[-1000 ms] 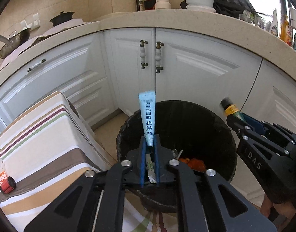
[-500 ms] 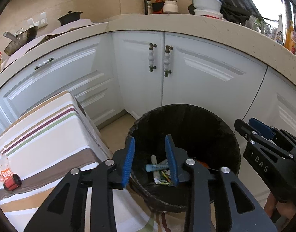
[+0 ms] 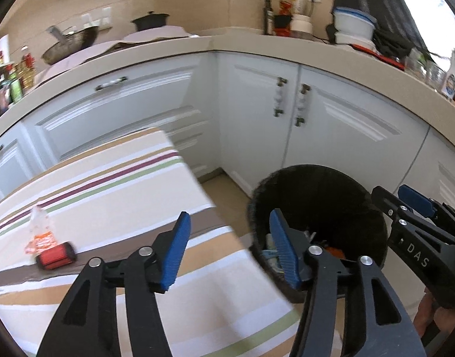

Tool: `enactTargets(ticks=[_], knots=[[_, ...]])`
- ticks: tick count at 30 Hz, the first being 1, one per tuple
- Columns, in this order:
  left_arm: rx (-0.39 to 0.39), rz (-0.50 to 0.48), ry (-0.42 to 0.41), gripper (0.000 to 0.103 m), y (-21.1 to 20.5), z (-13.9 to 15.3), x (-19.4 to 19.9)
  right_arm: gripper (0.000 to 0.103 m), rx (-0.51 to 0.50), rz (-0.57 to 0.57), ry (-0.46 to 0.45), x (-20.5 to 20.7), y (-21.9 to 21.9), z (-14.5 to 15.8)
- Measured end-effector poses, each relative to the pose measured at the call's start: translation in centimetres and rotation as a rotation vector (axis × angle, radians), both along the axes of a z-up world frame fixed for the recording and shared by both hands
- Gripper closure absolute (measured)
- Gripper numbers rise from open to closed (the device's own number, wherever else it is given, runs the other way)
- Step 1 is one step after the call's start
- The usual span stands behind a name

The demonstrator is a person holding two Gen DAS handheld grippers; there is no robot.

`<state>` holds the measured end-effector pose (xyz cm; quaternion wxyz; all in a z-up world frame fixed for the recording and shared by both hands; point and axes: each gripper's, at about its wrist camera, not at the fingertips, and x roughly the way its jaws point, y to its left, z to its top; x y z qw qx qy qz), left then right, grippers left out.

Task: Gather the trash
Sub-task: 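Move both tools back over the table toward the remaining trash, then grasp the red cylindrical bottle with the right gripper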

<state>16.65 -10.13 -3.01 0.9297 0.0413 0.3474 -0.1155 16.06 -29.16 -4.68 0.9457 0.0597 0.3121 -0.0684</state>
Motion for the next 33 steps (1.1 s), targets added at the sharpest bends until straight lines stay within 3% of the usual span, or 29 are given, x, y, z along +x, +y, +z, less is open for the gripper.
enactTargets(ticks=[14, 24, 33], knots=[[0.01, 0.283, -0.031, 0.035, 14.4, 1.3, -4.1, 0.041, 0.004, 0.298, -0.009, 0.4, 13.1, 1.6], [0.019, 0.518, -0.01, 0.033, 24.4, 0.4, -6.6, 0.036, 0.023, 0.53, 0.06, 0.8, 24.5, 0.5], [0.0, 0.632, 0.016, 0.033, 30.3, -0.8, -7.9, 0.019, 0.0, 0.585, 0.122, 1.9, 31.0, -0.5]])
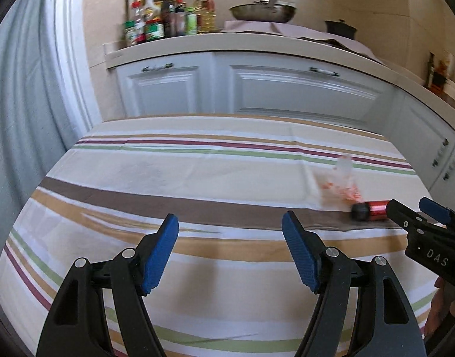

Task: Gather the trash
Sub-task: 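Grasp the red cylindrical bottle with the right gripper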

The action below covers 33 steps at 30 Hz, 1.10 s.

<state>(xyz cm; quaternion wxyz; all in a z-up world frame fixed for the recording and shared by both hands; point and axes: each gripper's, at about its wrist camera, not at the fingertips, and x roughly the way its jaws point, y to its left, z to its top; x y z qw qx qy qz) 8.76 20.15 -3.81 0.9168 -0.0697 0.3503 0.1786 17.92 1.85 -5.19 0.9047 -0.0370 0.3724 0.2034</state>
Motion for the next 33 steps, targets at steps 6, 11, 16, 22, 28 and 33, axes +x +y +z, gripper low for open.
enactTargets(ticks=[6, 11, 16, 22, 28, 33], knots=[[-0.027, 0.031, 0.001, 0.033, 2.3, -0.5, -0.2, 0.016, -0.041, -0.007, 0.045, 0.9, 2.2, -1.2], [-0.041, 0.036, 0.006, 0.033, 3.2, -1.0, -0.4, 0.016, -0.089, -0.03, 0.069, 1.5, 3.2, -2.2], [-0.064, 0.041, 0.012, 0.032, 3.9, -1.3, -0.2, 0.032, -0.104, -0.044, 0.091, 1.9, 3.2, -2.6], [-0.076, 0.013, 0.006, 0.032, 3.1, -1.2, 0.2, 0.032, -0.104, -0.038, 0.082, 1.5, 2.6, -2.4], [-0.089, -0.046, 0.005, 0.032, 1.0, -1.0, 1.5, 0.032, -0.116, -0.059, 0.041, 1.2, 0.8, -1.7], [-0.088, -0.116, 0.012, 0.032, -1.9, -1.0, 3.1, 0.032, -0.109, -0.107, 0.016, 1.9, -2.0, -1.0]])
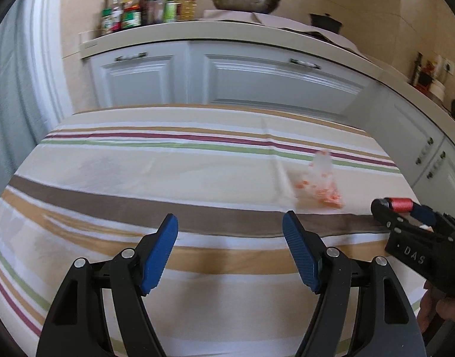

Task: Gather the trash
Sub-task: 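Grasp the red cylindrical bottle with the right gripper, then grasp the clear orange-printed bag with the left gripper while the right holds the red bottle, then carry the red bottle and clear bag over the black bin and open both grippers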

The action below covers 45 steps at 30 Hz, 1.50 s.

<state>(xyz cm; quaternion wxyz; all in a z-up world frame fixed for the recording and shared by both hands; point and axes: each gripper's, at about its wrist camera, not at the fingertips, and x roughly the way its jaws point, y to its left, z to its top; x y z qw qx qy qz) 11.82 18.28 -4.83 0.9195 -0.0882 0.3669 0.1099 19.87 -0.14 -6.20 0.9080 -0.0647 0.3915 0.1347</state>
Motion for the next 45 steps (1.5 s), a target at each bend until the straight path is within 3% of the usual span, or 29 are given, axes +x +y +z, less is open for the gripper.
enactTargets(ticks=[11, 20, 22, 27, 35, 45], knots=[[0.011, -0.1, 0.02, 0.032, -4.8, -0.6, 4.0, 0.032, -0.007, -0.113, -0.025, 2.7, -6.5, 0.3], [0.013, -0.125, 0.044, 0.033, -6.3, -1.3, 7.0, 0.032, 0.014, -0.133, -0.02, 3.8, -9.1, 0.0], [0.01, -0.131, 0.059, 0.04, -6.3, -1.6, 7.5, 0.032, 0.019, -0.13, -0.018, 3.9, -9.3, -0.1], [-0.004, -0.16, 0.103, 0.076, -6.6, -2.5, 8.4, 0.032, 0.031, -0.124, -0.017, 3.8, -9.4, -0.1], [0.037, -0.182, 0.084, 0.085, -7.5, -2.1, 7.7, 0.032, 0.047, -0.12, -0.023, 3.2, -9.7, 0.2], [0.058, -0.202, 0.031, 0.087, -9.3, 0.0, 4.3, 0.032, 0.061, -0.121, -0.06, -0.4, -10.8, 1.7]])
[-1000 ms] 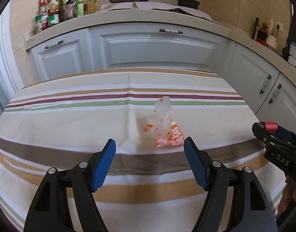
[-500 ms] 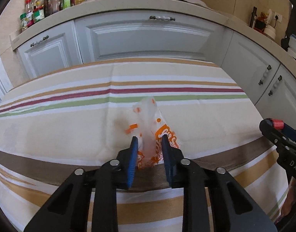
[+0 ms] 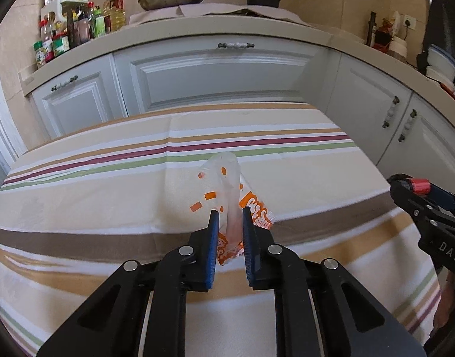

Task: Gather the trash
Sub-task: 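Carry the red bottle and clear bag over the black bin and open both grippers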

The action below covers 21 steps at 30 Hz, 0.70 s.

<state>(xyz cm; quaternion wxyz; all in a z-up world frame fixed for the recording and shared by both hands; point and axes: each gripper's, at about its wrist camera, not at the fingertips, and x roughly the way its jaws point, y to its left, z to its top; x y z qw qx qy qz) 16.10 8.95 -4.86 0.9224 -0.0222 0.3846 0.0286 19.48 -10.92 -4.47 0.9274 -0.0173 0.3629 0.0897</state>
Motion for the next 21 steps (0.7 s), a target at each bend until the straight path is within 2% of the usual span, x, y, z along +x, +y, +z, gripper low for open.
enactTargets(ticks=[15, 21], knots=[[0.021, -0.052, -0.081, 0.087, -4.2, 3.0, -5.7, 0.032, 0.006, -0.046, -0.061, -6.1, -3.9, 2.6], [0.024, -0.108, -0.107, 0.087, -6.9, 3.8, -6.8, 0.032, 0.01, -0.093, -0.077, -7.8, -6.4, 2.9]])
